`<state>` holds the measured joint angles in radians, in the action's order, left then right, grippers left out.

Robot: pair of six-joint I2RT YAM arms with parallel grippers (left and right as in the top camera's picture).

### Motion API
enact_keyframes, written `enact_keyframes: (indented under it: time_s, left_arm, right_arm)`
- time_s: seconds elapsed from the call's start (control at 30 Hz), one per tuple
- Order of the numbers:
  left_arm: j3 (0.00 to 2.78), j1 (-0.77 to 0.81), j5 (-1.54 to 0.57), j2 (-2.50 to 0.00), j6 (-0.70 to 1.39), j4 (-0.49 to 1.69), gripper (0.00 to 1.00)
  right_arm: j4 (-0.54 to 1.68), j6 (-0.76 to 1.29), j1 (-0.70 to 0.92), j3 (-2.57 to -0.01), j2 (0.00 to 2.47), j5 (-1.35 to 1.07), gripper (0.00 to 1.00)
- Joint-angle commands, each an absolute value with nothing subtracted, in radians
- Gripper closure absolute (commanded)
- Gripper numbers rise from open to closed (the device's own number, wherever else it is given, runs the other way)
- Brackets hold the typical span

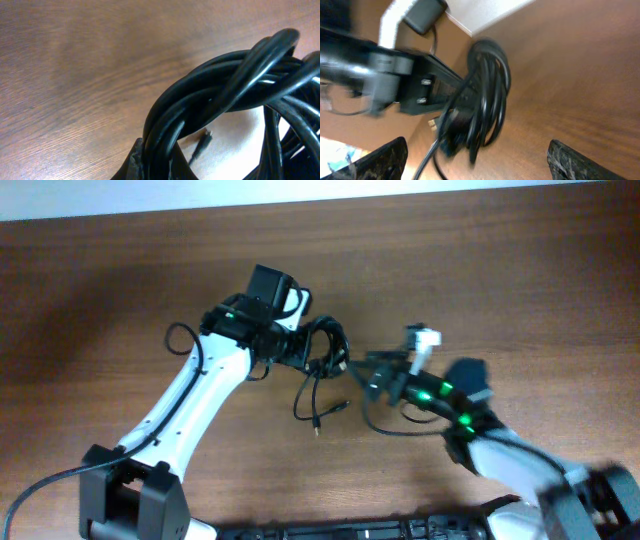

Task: Untangle cables

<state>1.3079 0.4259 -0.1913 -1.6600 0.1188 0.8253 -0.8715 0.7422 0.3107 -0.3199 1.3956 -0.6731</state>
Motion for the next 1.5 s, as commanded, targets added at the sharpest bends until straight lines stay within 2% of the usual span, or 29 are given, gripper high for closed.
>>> enact_keyframes:
  time_s: [0.0,0.1,0.17,0.2,0.27,0.3,0.4,0.5,0.57,0.6,0.63,0.7,0.73,0.77,0.83,0.87,0.93,1.0,1.07,1.13,1.23,1.27,1.33,1.4,1.47]
  left_arm:
    - [1.317,0.48,-0.212,-1.65,-0.006,0.829,1.0]
    - [1.317,0.483,-0.153,-1.65,-0.005,0.847,1.0]
    - [1.317,0.481,-0.154,-1.642,-0.007,0.863,1.0]
    - [1.317,0.481,-0.191,-1.623,-0.072,0.878,1.0]
    - [1.317,0.482,-0.418,-1.573,-0.33,0.955,1.0]
    - [1.317,0.482,-0.467,-1.564,-0.419,1.007,1.0]
    - [1.317,0.482,-0.487,-1.56,-0.47,1.069,1.0]
    - [1.317,0.482,-0.647,-1.559,-0.722,1.161,1.0]
    - [1.317,0.482,-0.741,-1.559,-0.817,1.191,1.0]
    - [1.317,0.481,-0.731,-1.559,-0.817,1.187,1.0]
    - [1.317,0.472,-0.693,-1.559,-0.776,1.186,1.0]
    - [1.317,0.429,-0.522,-1.559,-0.572,1.159,1.0]
    - [1.317,0.401,-0.477,-1.559,-0.488,1.132,1.0]
    - [1.317,0.373,-0.456,-1.559,-0.426,1.101,1.0]
    - [1.317,0.308,-0.409,-1.559,-0.26,1.01,1.0]
    - [1.317,0.269,-0.379,-1.559,-0.112,0.941,1.0]
    - [1.317,0.248,-0.377,-1.559,0.076,0.872,1.0]
    - [1.317,0.25,-0.377,-1.559,0.128,0.852,1.0]
    - [1.317,0.255,-0.377,-1.559,0.127,0.857,1.0]
    - [1.317,0.274,-0.377,-1.559,0.127,0.858,1.0]
    - [1.317,0.3,-0.377,-1.559,0.127,0.858,1.0]
    - [1.317,0.306,-0.376,-1.559,0.127,0.857,1.0]
    - [1.317,0.308,-0.331,-1.559,0.126,0.857,1.0]
    - [1.317,0.308,-0.254,-1.559,0.127,0.856,1.0]
    - [1.317,0.308,-0.171,-1.559,0.126,0.856,1.0]
  right_arm:
    - [-0.88,0.741,0.404,-0.435,1.547,-0.642,0.28]
    - [-0.879,0.741,0.41,-0.453,1.571,-0.637,0.7]
    - [-0.84,0.741,0.41,-0.453,1.571,-0.614,0.91]
    - [-0.825,0.741,0.41,-0.453,1.571,-0.605,0.94]
    - [-0.833,0.73,0.411,-0.453,1.571,-0.605,0.96]
    - [-0.833,0.684,0.411,-0.453,1.571,-0.605,0.96]
    - [-0.825,0.658,0.401,-0.453,1.571,-0.571,0.96]
    - [-0.826,0.658,0.345,-0.453,1.571,-0.567,0.96]
    - [-0.826,0.658,0.333,-0.453,1.571,-0.571,0.96]
    - [-0.826,0.658,0.332,-0.453,1.571,-0.572,0.79]
    - [-0.826,0.658,0.332,-0.453,1.571,-0.572,0.67]
    - [-0.825,0.658,0.313,-0.453,1.571,-0.616,0.42]
    - [-0.825,0.658,0.284,-0.453,1.571,-0.685,0.19]
    - [-0.825,0.658,0.252,-0.453,1.571,-0.755,0.01]
    - [-0.826,0.659,0.186,-0.453,1.571,-0.897,0.02]
    - [-0.826,0.658,0.169,-0.453,1.571,-0.968,0.02]
    - [-0.826,0.658,0.209,-0.453,1.571,-0.991,0.02]
    - [-0.826,0.657,0.3,-0.453,1.571,-0.949,0.02]
    - [-0.826,0.553,0.442,-0.453,1.571,-0.704,0.01]
    - [-0.825,0.438,0.571,-0.453,1.571,-0.369,0.11]
    - [-0.822,0.384,0.685,-0.453,1.573,-0.044,0.25]
    - [-0.818,0.366,0.706,-0.453,1.573,-0.01,0.42]
    - [-0.799,0.367,0.707,-0.453,1.573,-0.014,0.64]
    - [-0.801,0.375,0.707,-0.453,1.572,-0.016,0.95]
    - [-0.801,0.376,0.707,-0.453,1.566,-0.089,0.96]
